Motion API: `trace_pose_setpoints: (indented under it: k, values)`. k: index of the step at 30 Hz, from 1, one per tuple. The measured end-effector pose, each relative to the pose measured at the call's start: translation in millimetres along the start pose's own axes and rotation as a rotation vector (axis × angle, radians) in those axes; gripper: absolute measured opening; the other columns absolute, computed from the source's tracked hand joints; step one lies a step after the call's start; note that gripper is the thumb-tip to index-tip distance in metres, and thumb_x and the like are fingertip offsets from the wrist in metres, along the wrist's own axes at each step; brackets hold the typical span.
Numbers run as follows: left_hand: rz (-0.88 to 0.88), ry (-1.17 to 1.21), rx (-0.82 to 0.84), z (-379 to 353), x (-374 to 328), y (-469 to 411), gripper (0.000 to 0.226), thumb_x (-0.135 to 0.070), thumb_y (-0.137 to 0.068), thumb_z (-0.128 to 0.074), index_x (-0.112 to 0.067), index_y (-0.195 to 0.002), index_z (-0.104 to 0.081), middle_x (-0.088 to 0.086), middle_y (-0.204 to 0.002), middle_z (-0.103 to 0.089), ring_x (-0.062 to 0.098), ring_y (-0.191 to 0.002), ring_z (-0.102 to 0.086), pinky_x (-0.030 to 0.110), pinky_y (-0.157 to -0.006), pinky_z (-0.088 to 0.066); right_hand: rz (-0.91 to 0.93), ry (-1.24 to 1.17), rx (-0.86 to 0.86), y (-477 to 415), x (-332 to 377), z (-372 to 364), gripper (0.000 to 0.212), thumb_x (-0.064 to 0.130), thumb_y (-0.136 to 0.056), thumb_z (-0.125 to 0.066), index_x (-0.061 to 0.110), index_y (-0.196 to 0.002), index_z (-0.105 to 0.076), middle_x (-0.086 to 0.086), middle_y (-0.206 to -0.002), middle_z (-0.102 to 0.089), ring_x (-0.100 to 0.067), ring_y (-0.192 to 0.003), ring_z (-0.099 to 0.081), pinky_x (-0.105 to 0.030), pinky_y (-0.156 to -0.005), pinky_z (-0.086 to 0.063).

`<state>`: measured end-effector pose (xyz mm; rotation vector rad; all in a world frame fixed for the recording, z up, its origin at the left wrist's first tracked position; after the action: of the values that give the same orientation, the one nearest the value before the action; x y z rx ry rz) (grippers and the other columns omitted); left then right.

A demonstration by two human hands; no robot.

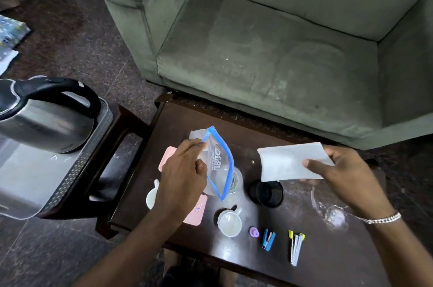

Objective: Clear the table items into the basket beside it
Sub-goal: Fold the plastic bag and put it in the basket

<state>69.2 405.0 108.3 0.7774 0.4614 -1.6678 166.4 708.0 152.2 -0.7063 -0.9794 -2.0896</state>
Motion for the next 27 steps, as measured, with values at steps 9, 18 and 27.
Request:
trace_pose_setpoints:
  k: [9, 18, 27]
  values:
    - [-0.007, -0.001, 0.025, -7, -4, 10, 0.046, 0.004, -0.087, -0.063, -0.015, -0.128, -0.071, -0.013, -0.131, -0.065, 0.019, -0.094, -0.067, 0.038, -0.089, -0.055, -0.162, 0.034, -0.080, 15, -94, -3, 0.024, 0.000, -0.090, -0.069, 0.019, -0.095, -0.082, 0.007, -0.069, -0.077, -0.002, -0.055, -0.068, -0.012, -0.052, -0.050]
    - [-0.001, -0.010, 0.037, -14, -3, 16, 0.041, 0.002, -0.088, -0.065, -0.015, -0.126, -0.072, -0.012, -0.130, -0.065, 0.018, -0.087, -0.069, 0.041, -0.086, -0.057, -0.201, 0.135, -0.126, 0, -127, -53, 0.028, -0.006, -0.086, -0.064, 0.017, -0.077, -0.078, 0.016, -0.048, -0.063, 0.010, -0.046, -0.061, -0.005, -0.042, -0.043]
    - [-0.012, 0.053, 0.041, -13, -11, 18, 0.034, -0.001, -0.088, -0.071, -0.014, -0.119, -0.075, -0.011, -0.108, -0.064, 0.003, -0.070, -0.065, 0.027, -0.076, -0.057, -0.217, 0.321, -0.077, -17, -137, -87, 0.004, 0.015, -0.085, -0.073, 0.011, -0.086, -0.072, -0.011, -0.070, -0.062, -0.029, -0.066, -0.062, -0.027, -0.054, -0.042]
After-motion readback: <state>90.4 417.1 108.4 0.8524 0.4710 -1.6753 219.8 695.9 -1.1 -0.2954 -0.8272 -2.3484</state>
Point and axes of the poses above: each hand's wrist, its own y-axis away from the middle knuckle, its own z-axis out of the back of the hand, x = y × z, the point moved 7 cm from there along -y, towards the middle knuckle
